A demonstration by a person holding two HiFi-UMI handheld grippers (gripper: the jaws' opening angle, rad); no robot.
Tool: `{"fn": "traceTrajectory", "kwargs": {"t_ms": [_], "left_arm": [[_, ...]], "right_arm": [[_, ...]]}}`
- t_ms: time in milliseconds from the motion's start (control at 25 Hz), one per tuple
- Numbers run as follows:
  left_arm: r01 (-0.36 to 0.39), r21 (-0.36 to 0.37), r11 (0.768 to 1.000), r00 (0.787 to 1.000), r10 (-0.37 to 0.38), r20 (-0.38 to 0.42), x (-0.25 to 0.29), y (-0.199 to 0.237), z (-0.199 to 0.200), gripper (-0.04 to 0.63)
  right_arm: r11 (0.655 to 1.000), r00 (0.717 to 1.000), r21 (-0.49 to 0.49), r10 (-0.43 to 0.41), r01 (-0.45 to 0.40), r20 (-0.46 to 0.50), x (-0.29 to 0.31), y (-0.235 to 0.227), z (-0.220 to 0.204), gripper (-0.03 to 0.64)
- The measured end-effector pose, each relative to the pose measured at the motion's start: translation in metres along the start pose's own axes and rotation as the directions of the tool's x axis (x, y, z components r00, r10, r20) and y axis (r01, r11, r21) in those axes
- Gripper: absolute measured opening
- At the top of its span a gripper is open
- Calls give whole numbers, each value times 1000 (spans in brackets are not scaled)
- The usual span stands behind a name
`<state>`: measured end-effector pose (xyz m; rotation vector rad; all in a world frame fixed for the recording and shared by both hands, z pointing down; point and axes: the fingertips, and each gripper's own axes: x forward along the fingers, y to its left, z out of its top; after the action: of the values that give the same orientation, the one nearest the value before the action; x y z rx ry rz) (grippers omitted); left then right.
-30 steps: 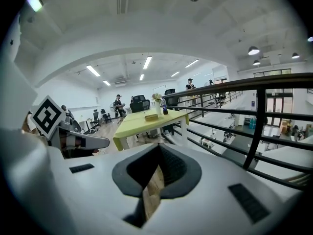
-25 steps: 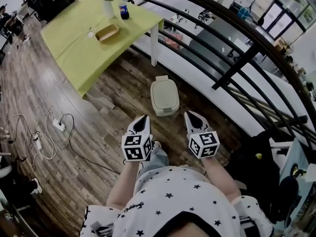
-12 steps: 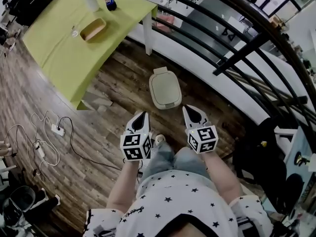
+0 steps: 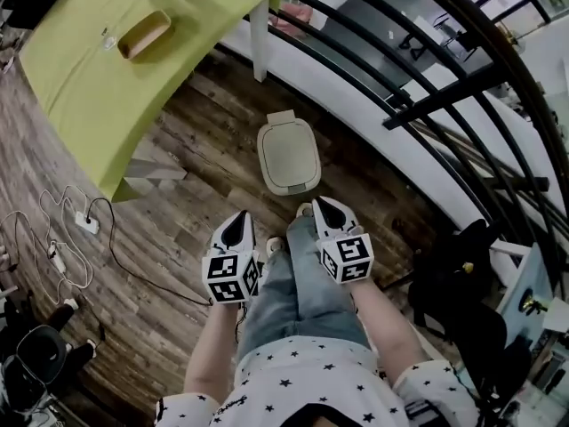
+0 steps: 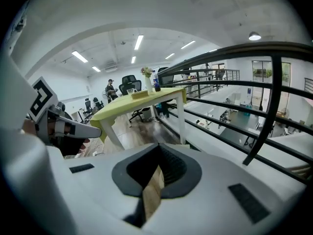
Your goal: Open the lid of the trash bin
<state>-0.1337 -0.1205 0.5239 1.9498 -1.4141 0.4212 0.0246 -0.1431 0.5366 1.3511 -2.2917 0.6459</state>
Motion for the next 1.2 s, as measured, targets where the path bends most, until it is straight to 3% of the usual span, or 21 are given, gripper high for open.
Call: {"fn": "traceTrajectory", "kwargs": {"t_ms": [200,720,1200], "left_arm": [[-41,-53,998,999,40,-22,29,14,-15,11],[-46,-62,997,994,39,-100,99,25,-72,11],[-51,-87,995,993,41,-111,123,34,-104,11]], "right_arm": [[1000,999,2,9,-9,-43,35,-21,-28,-8],[1000,989,29,-5,10,-150,102,-59,-116,-8],[1000,965,6,-17,19,-261,148,-75,-197,-8]]}}
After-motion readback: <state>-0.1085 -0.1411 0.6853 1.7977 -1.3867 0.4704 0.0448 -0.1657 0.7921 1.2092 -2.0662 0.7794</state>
